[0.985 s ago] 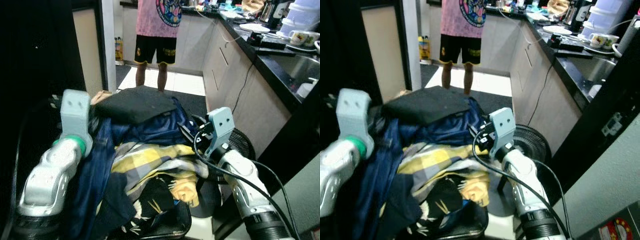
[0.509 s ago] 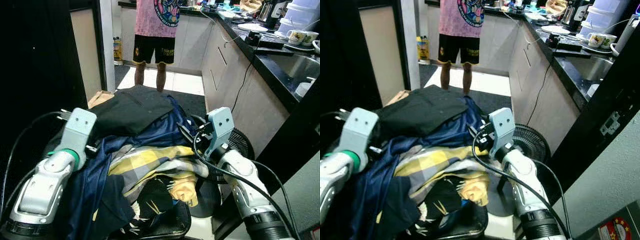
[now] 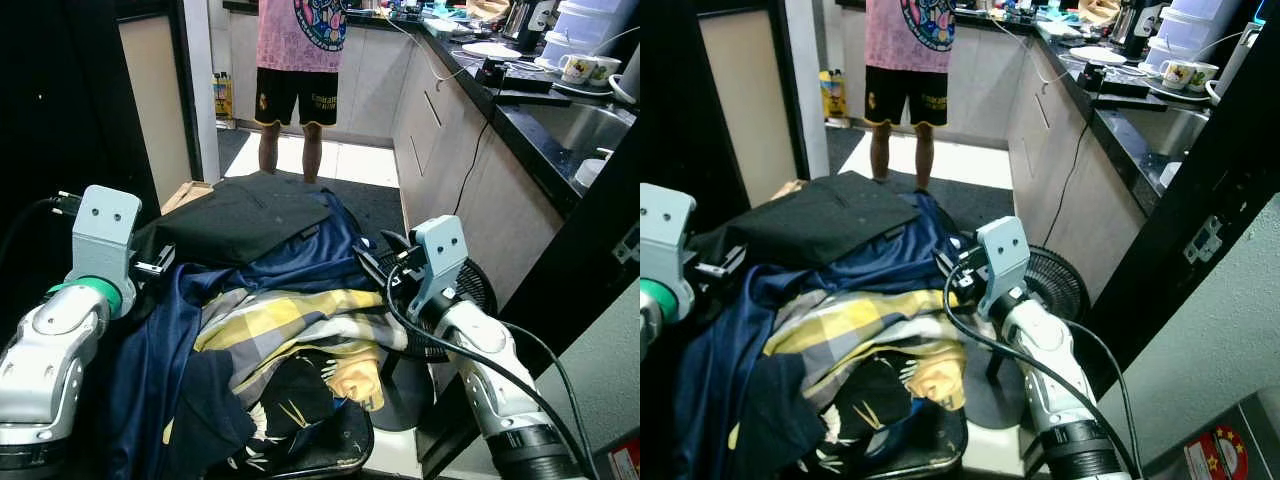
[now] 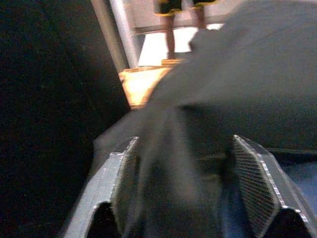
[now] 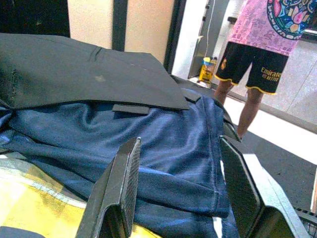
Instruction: Clothes washing
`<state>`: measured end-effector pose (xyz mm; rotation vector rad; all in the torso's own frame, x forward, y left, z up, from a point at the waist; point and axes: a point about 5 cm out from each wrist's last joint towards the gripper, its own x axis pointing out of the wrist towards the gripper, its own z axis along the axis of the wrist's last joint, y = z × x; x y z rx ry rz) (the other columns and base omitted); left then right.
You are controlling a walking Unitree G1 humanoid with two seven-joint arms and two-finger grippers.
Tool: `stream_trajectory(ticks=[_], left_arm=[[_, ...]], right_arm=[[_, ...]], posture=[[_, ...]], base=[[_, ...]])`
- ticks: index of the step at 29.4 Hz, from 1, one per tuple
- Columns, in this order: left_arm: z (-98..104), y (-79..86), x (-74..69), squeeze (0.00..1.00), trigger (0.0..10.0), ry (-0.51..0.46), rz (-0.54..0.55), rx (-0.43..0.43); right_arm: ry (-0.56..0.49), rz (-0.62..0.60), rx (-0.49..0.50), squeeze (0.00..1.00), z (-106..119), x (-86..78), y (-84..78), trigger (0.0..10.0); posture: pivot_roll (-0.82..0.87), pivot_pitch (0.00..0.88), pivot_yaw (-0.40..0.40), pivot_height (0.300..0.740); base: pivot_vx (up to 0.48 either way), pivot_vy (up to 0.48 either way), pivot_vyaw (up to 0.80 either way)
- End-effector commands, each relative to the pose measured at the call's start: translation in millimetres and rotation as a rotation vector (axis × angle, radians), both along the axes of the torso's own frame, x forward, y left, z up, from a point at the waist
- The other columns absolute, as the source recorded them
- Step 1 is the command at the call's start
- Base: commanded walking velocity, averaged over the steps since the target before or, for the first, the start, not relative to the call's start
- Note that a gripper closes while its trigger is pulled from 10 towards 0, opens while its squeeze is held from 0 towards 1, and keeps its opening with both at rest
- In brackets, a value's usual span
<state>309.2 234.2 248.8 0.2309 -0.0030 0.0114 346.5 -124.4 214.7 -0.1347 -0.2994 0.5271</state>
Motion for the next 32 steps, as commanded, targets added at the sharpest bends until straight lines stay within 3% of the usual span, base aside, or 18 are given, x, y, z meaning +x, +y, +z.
stream_trajectory(ticks=[1,8,13,22,24,26,28,31,32], left_arm=[[-7,-20.1,-1.6,0.00,0.0,0.023,-0.126,-0.001],[-27,-53.0,-1.1,0.00,0.0,0.107,-0.321,0.116],[-36,-64.4,-1.8,0.00,0.0,0.151,-0.395,0.149],[-40,-70.9,-5.4,0.00,0.0,0.176,-0.472,0.125],[-42,-74.1,-12.6,0.00,0.0,0.214,-0.558,0.130],[-44,-74.1,-18.6,0.00,0.0,0.256,-0.614,0.148],[-49,-66.6,-32.4,0.00,0.0,0.367,-0.702,0.206],[-58,-35.6,-57.6,0.00,0.0,0.601,-0.741,0.358],[-58,-35.6,-57.6,0.00,0.0,0.601,-0.741,0.358]], right_arm=[[0.016,0.001,-0.004,0.00,-3,-0.6,-0.2,10.0],[0.014,-0.006,-0.008,0.00,-4,-1.7,-3.2,10.0],[0.013,-0.010,-0.010,0.00,-4,-2.1,-3.9,10.0],[0.011,-0.010,-0.011,0.00,-3,-1.7,-3.7,10.0],[0.011,-0.008,-0.011,0.00,-3,-1.6,-3.3,10.0],[0.010,-0.007,-0.011,0.00,-3,-1.6,-3.2,10.0],[0.010,-0.007,-0.010,0.00,-3,-1.6,-3.0,10.0],[0.011,-0.006,-0.009,0.00,-3,-1.9,-3.1,10.0],[0.011,-0.006,-0.009,0.00,-3,-1.9,-3.1,10.0]], posture=[[0.00,0.071,-0.047,0.740],[-0.01,0.075,-0.042,0.740],[-0.01,0.074,-0.043,0.740],[-0.01,0.075,-0.045,0.740],[-0.01,0.075,-0.045,0.740],[-0.01,0.074,-0.046,0.740],[-0.01,0.075,-0.046,0.740],[0.00,0.075,-0.048,0.740],[0.00,0.075,-0.048,0.740]], base=[[0.000,0.000,0.00],[0.000,0.000,0.00],[0.000,0.000,0.00],[0.000,0.000,0.00],[0.000,0.000,0.00],[0.000,0.000,0.00],[0.000,0.000,0.00],[0.000,0.000,0.00],[0.000,0.000,0.00]])
